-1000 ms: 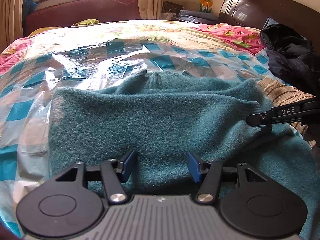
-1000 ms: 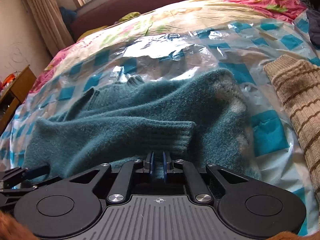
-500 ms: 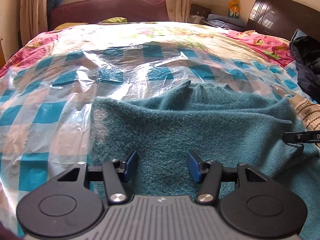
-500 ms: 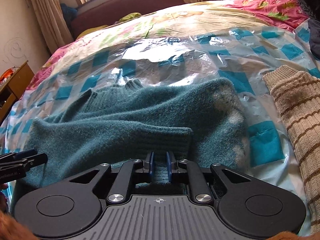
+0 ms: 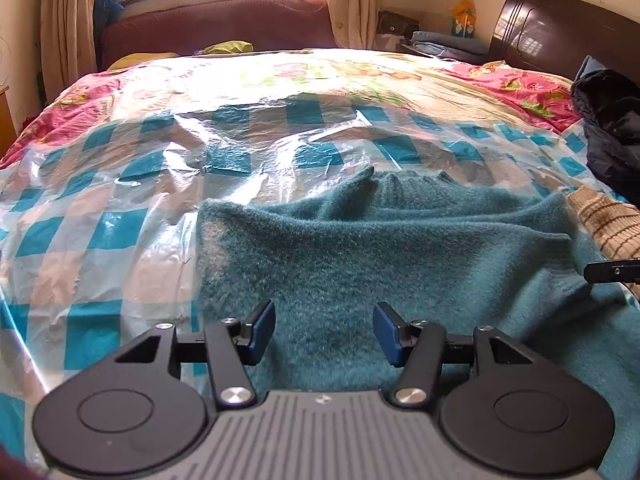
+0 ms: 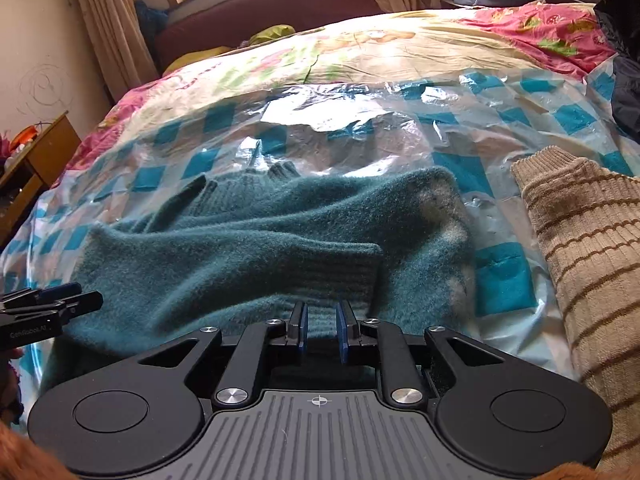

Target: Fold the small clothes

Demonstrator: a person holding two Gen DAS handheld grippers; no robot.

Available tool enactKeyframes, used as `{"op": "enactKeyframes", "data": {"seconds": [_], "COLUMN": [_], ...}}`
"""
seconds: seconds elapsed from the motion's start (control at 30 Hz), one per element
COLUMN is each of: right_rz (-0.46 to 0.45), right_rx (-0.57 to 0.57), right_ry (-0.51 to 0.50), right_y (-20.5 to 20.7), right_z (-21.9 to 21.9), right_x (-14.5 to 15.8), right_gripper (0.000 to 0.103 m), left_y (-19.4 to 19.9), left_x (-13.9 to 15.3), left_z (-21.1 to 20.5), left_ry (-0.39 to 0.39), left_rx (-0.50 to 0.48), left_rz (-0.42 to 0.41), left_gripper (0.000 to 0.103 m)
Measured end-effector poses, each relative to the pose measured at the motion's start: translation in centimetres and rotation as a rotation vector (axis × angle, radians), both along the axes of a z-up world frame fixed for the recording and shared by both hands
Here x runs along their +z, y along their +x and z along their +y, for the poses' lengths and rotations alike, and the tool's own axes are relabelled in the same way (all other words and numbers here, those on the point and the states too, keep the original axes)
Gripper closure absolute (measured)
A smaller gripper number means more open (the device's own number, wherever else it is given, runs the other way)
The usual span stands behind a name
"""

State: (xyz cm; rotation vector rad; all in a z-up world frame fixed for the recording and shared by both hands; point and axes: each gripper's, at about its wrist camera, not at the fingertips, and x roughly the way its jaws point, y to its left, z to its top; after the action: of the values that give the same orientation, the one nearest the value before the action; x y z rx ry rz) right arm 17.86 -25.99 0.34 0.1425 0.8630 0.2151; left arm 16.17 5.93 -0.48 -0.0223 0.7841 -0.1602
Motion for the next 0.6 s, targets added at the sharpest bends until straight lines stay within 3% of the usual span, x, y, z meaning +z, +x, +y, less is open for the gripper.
{"op": "enactKeyframes", "data": {"seconds": [0.13, 0.27, 0.37, 0.53, 0.6], "right_rz": [0.041, 0.167, 0.259, 0.433, 0.482], "right_rx": [0.016, 0.016, 0.039, 0.013, -0.028], "right_ry": [-0.050, -0.038, -0.076, -0.181, -0.160], "right_y": [-5.9, -12.8, -17.3, -20.7, -21.1], "right_z": [-1.4, -2.6, -1.9, -1.5, -2.0], "right_x": [1.6, 2.5, 2.6, 0.6, -0.2], "right_gripper": [0.085, 0.082, 0.077, 0.076, 0.076], "left_y": [-5.8, -12.5, -16.2, -19.2, -19.9], "left_x": [0.8, 1.6, 1.9, 0.9, 0.5], "left_z": [1.4, 3.0, 3.7, 3.8, 3.9], "left_ry": [-0.037, -0.084, -0.078, -0.059, -0.077], "left_rx": [-0.044, -0.080, -0.090, -0.095, -0.101], "left_rz": [0.064, 0.176, 0.237, 0.351, 0.376], "left_gripper": [0.044, 0.044, 0.044, 0.044, 0.044]}}
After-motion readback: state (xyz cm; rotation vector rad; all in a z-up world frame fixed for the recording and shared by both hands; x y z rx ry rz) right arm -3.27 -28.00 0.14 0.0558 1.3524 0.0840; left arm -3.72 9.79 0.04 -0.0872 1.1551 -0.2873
